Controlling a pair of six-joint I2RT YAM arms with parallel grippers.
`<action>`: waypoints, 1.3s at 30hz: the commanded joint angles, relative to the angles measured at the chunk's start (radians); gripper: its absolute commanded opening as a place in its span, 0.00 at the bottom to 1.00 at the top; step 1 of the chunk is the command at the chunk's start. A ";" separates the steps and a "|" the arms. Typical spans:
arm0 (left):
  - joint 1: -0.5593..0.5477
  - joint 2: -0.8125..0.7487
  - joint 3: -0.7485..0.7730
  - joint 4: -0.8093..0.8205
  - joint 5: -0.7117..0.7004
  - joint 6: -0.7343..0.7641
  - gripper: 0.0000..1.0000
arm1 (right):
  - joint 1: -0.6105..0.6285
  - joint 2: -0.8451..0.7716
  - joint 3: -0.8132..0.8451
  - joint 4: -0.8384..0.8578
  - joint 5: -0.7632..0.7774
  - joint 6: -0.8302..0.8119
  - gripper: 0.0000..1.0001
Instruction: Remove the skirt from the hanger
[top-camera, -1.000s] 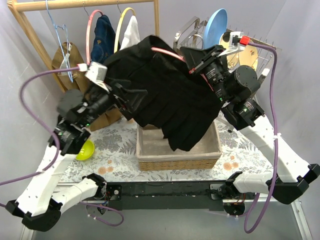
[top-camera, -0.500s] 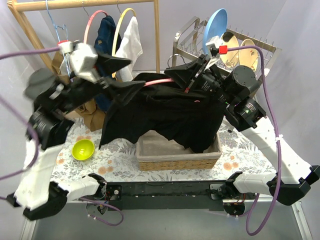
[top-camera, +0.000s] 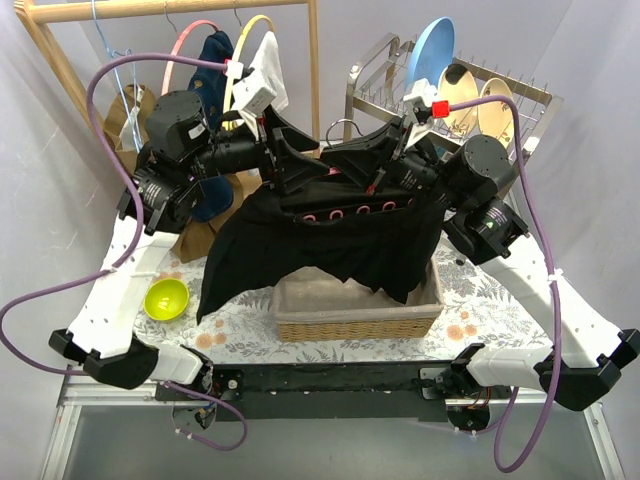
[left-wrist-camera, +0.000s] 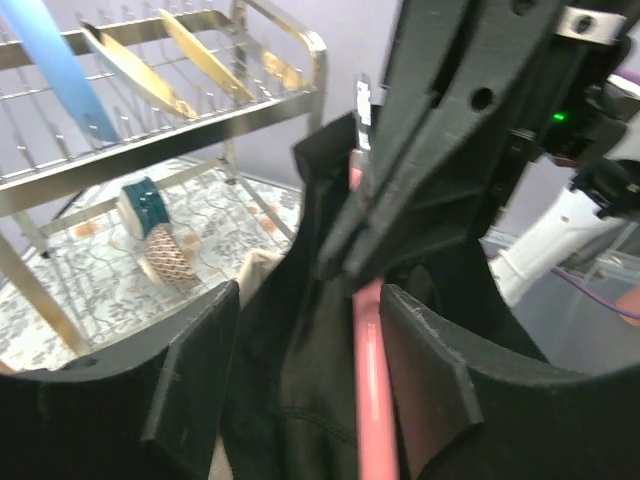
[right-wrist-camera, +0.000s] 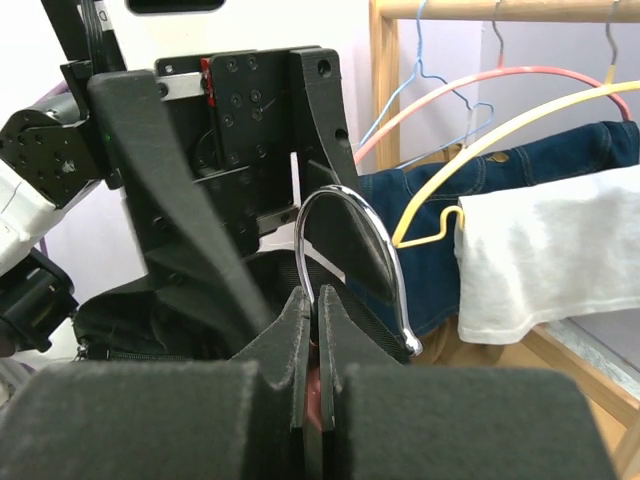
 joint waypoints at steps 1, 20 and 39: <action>-0.011 -0.055 -0.018 -0.017 0.083 0.015 0.69 | 0.009 -0.013 0.079 0.126 0.015 -0.013 0.01; -0.011 -0.029 -0.038 -0.076 0.000 0.082 0.38 | 0.009 -0.004 0.091 0.147 0.011 0.016 0.01; -0.011 -0.231 -0.029 -0.107 -0.253 0.068 0.00 | 0.008 -0.301 -0.094 -0.318 0.325 -0.139 0.95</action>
